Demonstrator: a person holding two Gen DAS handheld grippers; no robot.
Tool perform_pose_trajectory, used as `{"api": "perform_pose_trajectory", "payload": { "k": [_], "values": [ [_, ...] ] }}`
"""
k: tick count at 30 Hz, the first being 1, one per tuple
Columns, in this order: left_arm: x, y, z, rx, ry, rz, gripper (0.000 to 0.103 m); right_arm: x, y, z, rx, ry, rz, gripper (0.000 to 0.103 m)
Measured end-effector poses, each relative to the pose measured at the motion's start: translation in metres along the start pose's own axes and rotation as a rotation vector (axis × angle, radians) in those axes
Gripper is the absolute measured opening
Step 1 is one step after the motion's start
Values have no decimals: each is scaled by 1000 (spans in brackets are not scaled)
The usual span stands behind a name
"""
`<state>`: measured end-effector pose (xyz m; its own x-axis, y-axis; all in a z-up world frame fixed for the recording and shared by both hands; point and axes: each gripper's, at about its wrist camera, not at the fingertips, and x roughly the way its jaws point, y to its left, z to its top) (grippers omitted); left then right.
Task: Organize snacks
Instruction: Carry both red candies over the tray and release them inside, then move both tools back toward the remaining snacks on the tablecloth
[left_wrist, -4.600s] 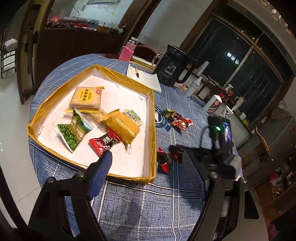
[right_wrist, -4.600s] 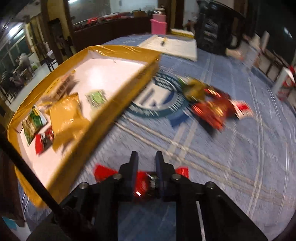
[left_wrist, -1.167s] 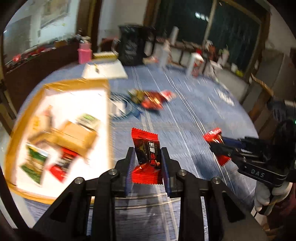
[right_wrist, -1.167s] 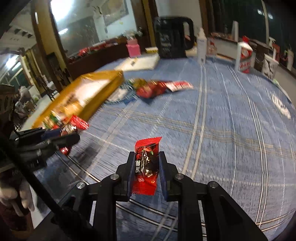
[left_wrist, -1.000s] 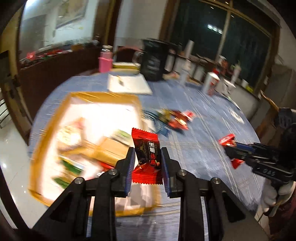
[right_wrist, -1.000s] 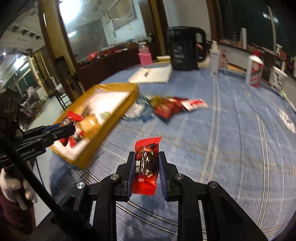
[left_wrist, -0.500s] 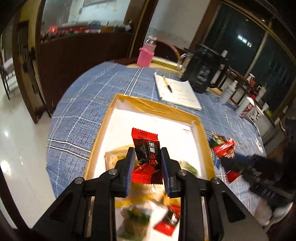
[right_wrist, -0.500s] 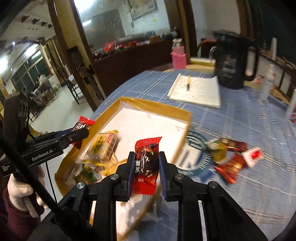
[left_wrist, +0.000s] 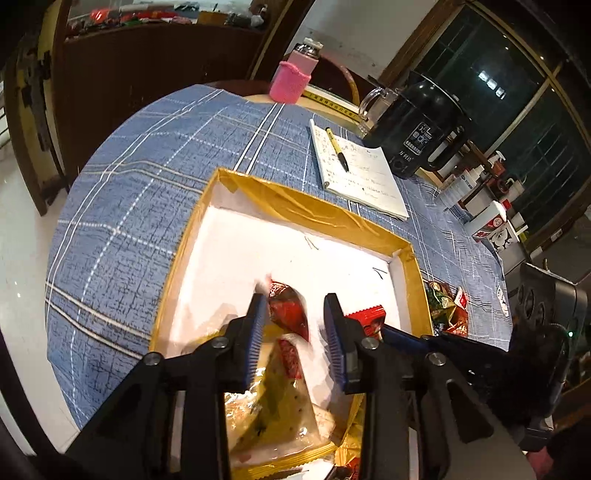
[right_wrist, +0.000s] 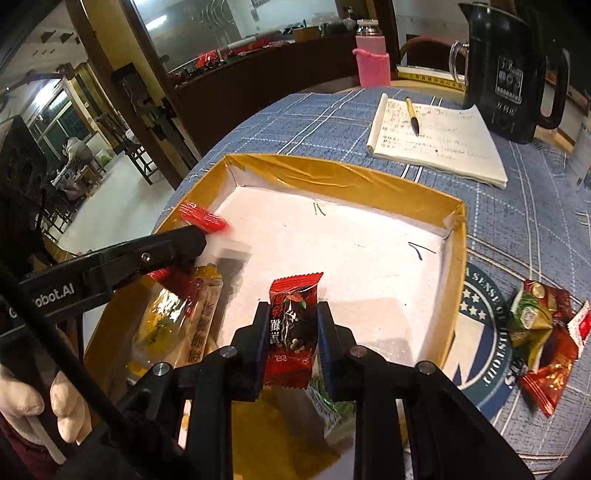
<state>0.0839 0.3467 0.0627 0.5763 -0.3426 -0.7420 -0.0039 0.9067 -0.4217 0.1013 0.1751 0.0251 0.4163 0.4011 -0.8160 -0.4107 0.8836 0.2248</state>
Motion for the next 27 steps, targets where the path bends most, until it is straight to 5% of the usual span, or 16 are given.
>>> {"api": "perform_pose_trajectory", "payload": {
  "k": [13, 20, 27],
  "values": [
    [-85, -60, -56, 38, -178, -9, 78, -56, 4, -16, -19, -107, -16, 26],
    [-130, -132, -91, 32, -217, -155, 79, -137, -25, -62, 14, -176, 14, 26],
    [-195, -231, -116, 230, -307, -112, 79, -247, -85, -98, -10, -293, -212, 26]
  ]
}}
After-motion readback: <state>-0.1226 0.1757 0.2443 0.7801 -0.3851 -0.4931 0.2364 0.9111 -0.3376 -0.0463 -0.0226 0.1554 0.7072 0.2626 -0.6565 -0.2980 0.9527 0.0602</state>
